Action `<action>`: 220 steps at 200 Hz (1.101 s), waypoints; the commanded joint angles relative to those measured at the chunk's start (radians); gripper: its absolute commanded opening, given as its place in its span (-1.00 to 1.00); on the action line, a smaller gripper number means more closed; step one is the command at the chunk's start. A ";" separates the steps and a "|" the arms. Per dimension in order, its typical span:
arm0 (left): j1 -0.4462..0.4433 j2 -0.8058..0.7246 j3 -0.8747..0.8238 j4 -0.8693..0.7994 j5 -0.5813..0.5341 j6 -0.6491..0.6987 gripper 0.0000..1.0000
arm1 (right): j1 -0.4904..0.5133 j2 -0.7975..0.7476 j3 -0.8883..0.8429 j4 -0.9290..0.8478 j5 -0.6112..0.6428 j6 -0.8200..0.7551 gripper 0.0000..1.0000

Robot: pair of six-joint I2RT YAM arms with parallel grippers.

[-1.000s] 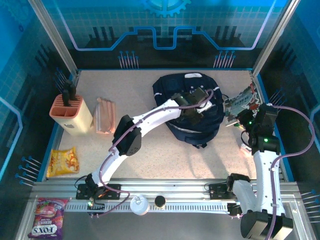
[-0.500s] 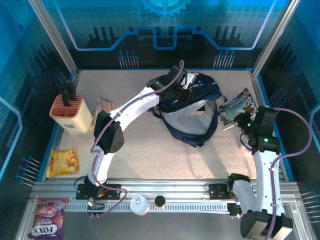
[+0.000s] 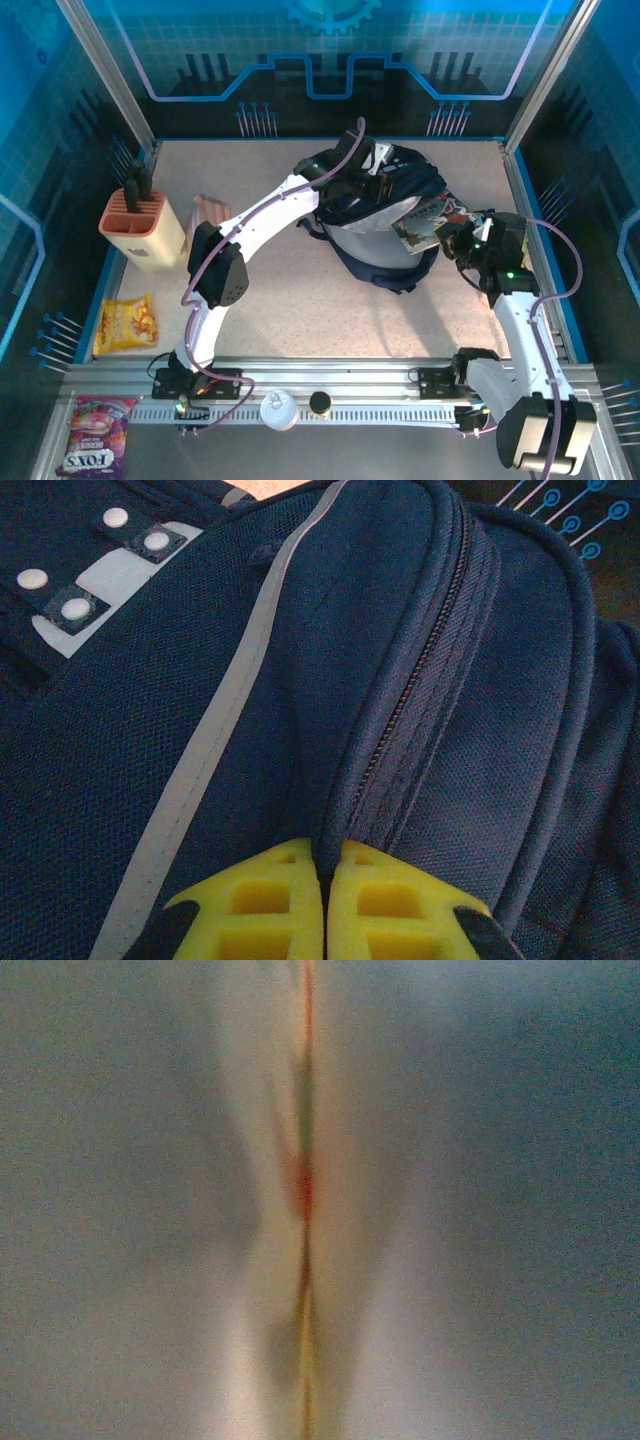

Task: Pack the student bag

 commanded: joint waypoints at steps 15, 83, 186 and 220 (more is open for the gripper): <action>0.003 -0.055 0.044 0.090 0.047 -0.033 -1.00 | 0.114 0.064 -0.032 0.220 0.078 0.091 -1.00; 0.007 -0.074 0.025 0.088 0.050 -0.040 -1.00 | 0.207 0.377 -0.052 0.495 0.187 0.198 -1.00; 0.030 -0.115 -0.010 0.082 0.063 -0.054 -1.00 | 0.289 0.755 0.073 0.758 0.256 0.443 -1.00; 0.033 -0.119 -0.008 0.077 0.059 -0.054 -1.00 | 0.310 0.839 0.150 0.738 0.270 0.451 -0.98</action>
